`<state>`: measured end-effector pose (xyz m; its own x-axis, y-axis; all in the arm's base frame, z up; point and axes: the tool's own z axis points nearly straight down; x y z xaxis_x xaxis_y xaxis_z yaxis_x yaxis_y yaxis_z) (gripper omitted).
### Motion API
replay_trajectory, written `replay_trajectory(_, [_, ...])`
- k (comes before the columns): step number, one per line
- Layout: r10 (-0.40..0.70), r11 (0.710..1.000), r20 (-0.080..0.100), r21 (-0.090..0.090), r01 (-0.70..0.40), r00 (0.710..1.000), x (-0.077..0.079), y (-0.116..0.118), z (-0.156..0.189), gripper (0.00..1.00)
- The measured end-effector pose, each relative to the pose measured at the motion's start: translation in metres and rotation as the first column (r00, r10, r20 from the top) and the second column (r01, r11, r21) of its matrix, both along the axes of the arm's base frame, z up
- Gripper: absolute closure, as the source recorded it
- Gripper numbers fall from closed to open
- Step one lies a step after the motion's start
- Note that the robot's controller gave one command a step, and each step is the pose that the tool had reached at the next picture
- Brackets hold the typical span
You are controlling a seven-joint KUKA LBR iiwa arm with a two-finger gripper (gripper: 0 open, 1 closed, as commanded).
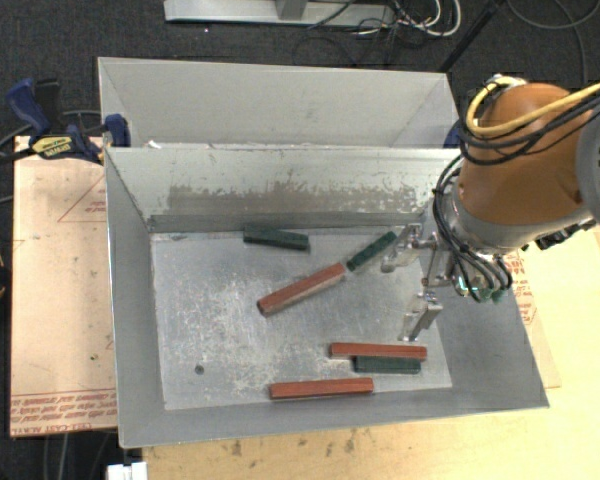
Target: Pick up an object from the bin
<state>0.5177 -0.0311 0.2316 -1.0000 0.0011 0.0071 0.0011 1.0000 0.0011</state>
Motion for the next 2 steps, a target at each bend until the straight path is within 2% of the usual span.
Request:
replay_trajectory(1, [0.001, 1.000, 0.008, -0.001, -0.001, 1.000, 0.002, 0.000, 0.004, 0.00])
replay_trajectory(2, [0.079, 0.997, 0.014, -0.001, -0.079, 0.997, -0.009, -0.017, -0.026, 0.00])
